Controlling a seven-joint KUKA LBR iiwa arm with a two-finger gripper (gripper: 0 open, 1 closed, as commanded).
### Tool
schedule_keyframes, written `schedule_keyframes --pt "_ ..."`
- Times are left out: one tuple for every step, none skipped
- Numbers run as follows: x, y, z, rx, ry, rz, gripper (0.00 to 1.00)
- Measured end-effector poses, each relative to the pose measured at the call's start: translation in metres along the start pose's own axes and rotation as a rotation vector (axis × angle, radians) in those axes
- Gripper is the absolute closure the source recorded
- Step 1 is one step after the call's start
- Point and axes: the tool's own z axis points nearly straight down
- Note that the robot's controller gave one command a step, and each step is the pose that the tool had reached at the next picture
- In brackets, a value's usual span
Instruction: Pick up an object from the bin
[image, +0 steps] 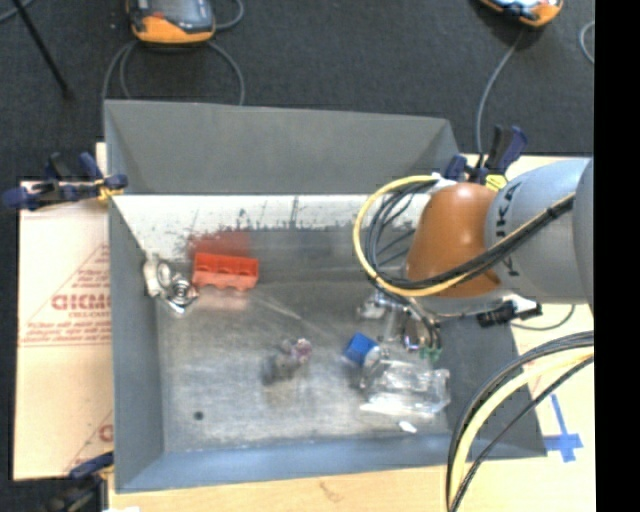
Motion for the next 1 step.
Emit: schedule_keyframes --pt "-0.0003 0.0018 -0.0017 0.0 -0.004 -0.004 1.0"
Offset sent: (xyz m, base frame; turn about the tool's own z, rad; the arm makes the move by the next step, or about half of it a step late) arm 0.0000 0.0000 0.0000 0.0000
